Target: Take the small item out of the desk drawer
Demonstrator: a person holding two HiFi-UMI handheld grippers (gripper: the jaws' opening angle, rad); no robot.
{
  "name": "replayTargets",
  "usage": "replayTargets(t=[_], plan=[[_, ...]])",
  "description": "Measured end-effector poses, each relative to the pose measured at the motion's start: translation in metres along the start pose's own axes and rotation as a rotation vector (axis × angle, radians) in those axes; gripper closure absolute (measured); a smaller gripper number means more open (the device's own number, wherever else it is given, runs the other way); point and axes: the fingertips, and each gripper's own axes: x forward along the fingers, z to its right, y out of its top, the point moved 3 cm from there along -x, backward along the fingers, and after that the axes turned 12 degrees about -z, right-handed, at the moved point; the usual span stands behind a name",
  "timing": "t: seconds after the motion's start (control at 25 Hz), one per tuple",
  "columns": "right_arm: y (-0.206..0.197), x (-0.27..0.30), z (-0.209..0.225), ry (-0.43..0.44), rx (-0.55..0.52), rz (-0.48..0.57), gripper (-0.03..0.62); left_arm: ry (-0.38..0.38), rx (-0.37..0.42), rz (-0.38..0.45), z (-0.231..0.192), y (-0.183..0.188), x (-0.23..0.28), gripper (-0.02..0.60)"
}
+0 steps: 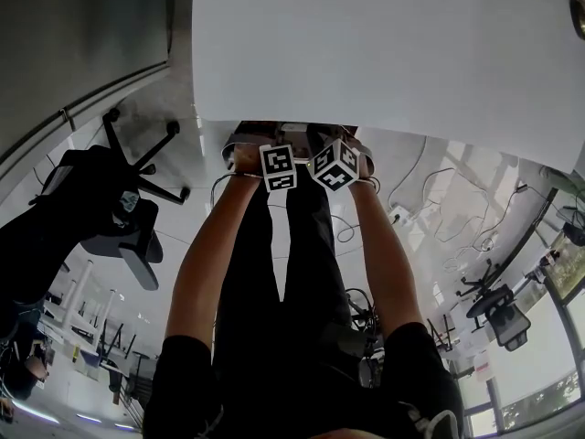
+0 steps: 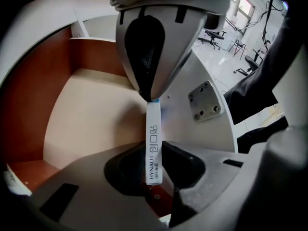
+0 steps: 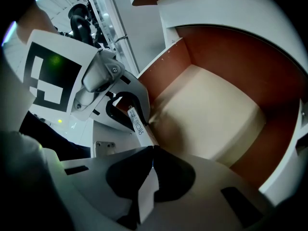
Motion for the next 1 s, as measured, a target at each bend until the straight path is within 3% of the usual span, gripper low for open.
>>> replayTargets(t=[0.16, 0.4, 0.6, 0.72, 0.84, 1.0], plan=[[-0.006, -0.002, -0.002, -0.004, -0.007, 0.000, 0.566, 0.014, 0.004, 0.011, 0.003, 0.001, 0.000, 0.489], [-0.008, -0.020, -0.002, -0.059, 0.015, 0.045, 0.566, 0.053, -0.080, 0.017, -0.001, -0.005, -0.013, 0.491], [-0.016, -0.085, -0.025, -0.093, 0.116, 0.083, 0.566, 0.079, -0.174, 0.073, 0.013, -0.016, -0.076, 0.491], [-0.026, -0.139, -0.042, -0.103, 0.187, 0.127, 0.565, 0.054, -0.294, 0.111, 0.037, -0.024, -0.125, 0.491], [-0.014, -0.172, -0.039, -0.146, 0.205, 0.206, 0.566, 0.083, -0.446, 0.159, 0.027, -0.043, -0.159, 0.492], [-0.011, -0.225, -0.060, -0.174, 0.312, 0.305, 0.565, 0.042, -0.668, 0.288, 0.042, -0.058, -0.222, 0.492]])
